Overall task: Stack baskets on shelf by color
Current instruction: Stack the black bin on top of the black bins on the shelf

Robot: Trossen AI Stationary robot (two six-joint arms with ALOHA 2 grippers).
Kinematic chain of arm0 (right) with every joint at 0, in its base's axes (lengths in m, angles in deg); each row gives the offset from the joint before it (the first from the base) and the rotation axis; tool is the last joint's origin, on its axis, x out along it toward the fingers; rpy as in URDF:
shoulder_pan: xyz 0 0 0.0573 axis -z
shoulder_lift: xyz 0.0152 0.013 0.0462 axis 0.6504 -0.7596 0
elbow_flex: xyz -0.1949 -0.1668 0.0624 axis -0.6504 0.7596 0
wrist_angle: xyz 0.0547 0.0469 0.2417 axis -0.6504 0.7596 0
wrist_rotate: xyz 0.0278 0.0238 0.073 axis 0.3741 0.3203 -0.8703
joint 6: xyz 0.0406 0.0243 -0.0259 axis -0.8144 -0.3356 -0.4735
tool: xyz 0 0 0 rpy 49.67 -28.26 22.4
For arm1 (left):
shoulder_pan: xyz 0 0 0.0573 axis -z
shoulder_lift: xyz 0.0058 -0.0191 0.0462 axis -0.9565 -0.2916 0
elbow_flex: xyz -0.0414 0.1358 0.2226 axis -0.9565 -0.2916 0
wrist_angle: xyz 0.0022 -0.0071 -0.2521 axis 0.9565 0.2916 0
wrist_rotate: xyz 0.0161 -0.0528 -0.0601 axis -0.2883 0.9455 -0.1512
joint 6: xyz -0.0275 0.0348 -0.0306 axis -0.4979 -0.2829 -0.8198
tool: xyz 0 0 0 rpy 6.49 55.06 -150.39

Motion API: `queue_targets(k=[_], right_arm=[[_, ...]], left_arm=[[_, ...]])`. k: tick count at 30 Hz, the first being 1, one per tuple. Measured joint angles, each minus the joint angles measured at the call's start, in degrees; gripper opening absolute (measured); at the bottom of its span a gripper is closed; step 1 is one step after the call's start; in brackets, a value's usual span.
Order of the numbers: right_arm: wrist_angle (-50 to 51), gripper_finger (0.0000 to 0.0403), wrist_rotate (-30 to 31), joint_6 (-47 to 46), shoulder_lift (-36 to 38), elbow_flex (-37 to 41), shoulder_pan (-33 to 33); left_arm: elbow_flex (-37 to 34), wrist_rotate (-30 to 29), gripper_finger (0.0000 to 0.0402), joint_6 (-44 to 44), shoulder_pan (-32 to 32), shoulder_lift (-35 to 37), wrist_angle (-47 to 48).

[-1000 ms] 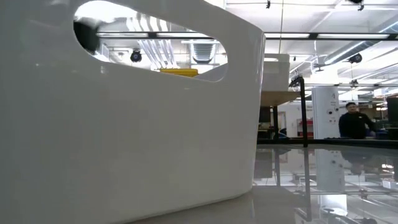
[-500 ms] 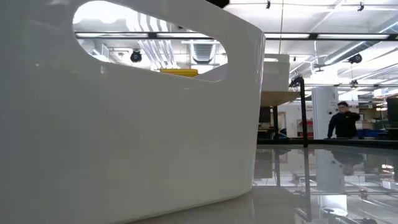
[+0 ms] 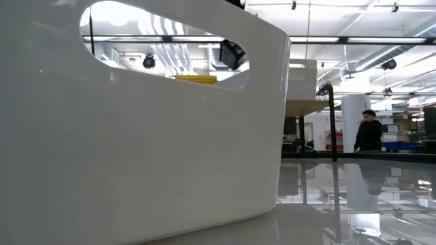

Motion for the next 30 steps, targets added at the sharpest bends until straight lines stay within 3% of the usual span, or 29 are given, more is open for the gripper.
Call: queue_targets(k=[8, 26, 30], right_arm=[[-0.87, 0.0066, -0.44, -3.69, -4.67, -0.02, -0.02], [-3.36, 0.0066, 0.05, -3.46, -5.93, -0.15, -0.13], [-3.35, 0.0066, 0.07, -3.44, -5.93, -0.15, -0.13]], left_arm=[[-0.33, -2.50, 0.0000, 6.87, -5.79, -3.36, 2.37], [-1.58, -2.73, 0.0000, 10.14, -7.05, -5.05, 1.46], [-1.58, -1.83, 0.0022, 10.10, -7.40, -5.05, -0.80]])
